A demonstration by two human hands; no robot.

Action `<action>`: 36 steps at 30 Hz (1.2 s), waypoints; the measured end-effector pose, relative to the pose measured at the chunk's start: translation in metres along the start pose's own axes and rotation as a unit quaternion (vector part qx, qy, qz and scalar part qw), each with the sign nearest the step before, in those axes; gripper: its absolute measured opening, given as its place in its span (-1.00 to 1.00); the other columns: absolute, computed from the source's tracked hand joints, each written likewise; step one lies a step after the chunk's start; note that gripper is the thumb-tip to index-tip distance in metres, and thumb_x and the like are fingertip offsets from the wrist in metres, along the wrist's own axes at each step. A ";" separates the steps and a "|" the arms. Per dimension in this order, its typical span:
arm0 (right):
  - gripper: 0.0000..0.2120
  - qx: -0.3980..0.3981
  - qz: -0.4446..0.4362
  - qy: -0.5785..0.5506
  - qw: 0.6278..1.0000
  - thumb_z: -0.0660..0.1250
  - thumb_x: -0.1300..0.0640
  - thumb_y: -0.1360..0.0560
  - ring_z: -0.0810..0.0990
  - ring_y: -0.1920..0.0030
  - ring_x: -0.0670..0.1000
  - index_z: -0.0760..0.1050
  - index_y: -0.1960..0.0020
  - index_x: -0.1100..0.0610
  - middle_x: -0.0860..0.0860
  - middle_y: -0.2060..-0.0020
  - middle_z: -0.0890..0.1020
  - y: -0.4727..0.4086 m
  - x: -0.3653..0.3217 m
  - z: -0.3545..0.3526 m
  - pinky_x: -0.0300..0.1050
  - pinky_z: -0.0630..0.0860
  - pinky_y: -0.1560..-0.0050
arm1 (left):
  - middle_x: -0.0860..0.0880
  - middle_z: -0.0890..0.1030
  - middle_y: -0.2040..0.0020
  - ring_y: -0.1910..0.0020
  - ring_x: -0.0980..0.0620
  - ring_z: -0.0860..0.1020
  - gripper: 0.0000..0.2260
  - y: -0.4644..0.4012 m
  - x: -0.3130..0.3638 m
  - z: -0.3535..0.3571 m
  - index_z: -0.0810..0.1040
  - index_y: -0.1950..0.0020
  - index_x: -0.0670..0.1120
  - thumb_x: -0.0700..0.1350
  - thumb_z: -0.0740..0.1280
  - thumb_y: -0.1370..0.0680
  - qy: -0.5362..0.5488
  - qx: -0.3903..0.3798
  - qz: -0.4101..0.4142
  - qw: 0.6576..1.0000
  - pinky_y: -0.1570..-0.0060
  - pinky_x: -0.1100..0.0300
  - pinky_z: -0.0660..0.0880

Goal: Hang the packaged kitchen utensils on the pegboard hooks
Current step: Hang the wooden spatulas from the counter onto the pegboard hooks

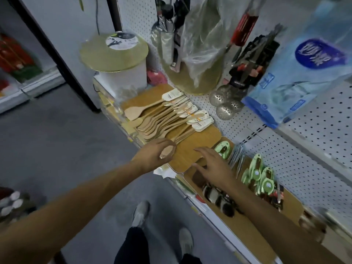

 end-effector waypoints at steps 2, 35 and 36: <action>-0.49 0.002 0.040 -0.012 0.999 0.34 -0.08 -0.54 0.41 -0.35 0.04 0.36 -0.43 0.05 -0.01 -0.37 0.47 -0.036 0.011 0.021 -0.02 0.42 -0.30 | -0.01 0.53 -0.36 -0.30 -0.04 0.50 -0.61 -0.029 -0.038 0.010 0.49 -0.38 -0.02 0.04 0.38 -0.58 0.004 -0.021 -0.005 1.000 -0.22 0.17 0.41; -0.73 0.192 0.479 -0.350 0.781 0.27 0.18 -0.52 0.67 0.40 0.20 0.40 0.35 0.19 0.22 0.36 0.63 -0.192 0.160 0.169 -0.12 0.51 0.45 | -0.08 0.54 0.18 0.24 0.08 0.48 -0.90 -0.225 -0.176 0.188 0.64 0.05 -0.17 -0.29 0.49 -0.47 0.379 -0.198 -0.245 0.870 0.22 0.24 0.42; -0.74 0.190 0.480 -0.358 0.778 0.26 0.20 -0.52 0.68 0.41 0.18 0.40 0.34 0.19 0.21 0.37 0.63 -0.180 0.156 0.162 -0.11 0.52 0.45 | -0.06 0.56 0.14 0.19 0.09 0.50 -0.87 -0.217 -0.167 0.185 0.65 0.01 -0.18 -0.28 0.50 -0.47 0.386 -0.200 -0.250 0.865 0.20 0.25 0.45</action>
Point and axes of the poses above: each hand's wrist, its own y-axis away from the middle knuckle, its own z-axis out of the palm, x = y × z, the point moved 8 cm from there along -y, towards the middle knuckle
